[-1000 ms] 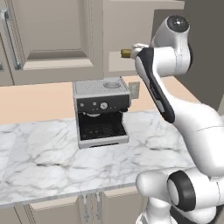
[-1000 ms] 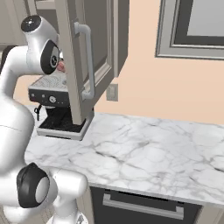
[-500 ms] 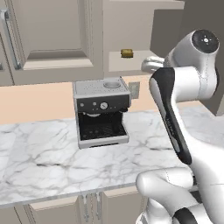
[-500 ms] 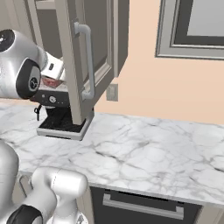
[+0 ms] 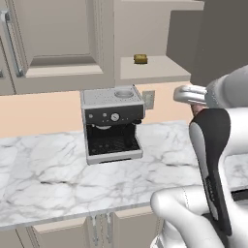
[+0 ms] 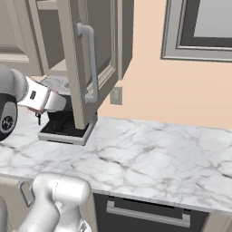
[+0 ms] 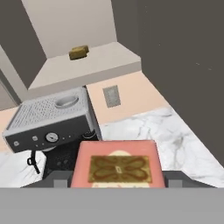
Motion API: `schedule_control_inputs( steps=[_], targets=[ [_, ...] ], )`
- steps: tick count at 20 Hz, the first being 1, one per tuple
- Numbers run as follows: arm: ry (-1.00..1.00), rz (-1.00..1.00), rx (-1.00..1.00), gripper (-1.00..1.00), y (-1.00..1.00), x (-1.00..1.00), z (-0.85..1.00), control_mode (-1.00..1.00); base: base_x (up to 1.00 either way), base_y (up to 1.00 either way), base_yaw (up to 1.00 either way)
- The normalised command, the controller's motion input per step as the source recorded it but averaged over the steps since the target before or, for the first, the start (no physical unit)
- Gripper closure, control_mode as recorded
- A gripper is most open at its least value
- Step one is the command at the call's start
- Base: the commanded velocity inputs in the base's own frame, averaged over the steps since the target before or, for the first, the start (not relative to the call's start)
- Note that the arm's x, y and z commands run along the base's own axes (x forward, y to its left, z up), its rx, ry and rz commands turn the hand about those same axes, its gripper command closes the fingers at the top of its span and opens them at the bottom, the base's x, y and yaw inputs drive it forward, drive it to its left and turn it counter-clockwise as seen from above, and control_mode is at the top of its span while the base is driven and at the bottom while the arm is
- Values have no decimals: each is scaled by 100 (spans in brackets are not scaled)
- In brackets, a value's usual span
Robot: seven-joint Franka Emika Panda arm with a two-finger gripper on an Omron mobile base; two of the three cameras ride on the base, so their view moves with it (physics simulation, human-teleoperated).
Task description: Locate and retrieve the sponge and bar soap from the cabinet. Place them next to the sink.
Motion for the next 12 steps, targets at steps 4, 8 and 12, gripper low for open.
schedule_control_inputs(
  steps=[4,8,12],
  targets=[
    [0,2,0,100,0,-100,-6,-100,0,0,0],
    [0,3,0,100,0,-95,-9,-100,0,0,0],
    [0,4,0,100,-4,-70,-8,-100,0,0,0]
  ],
)
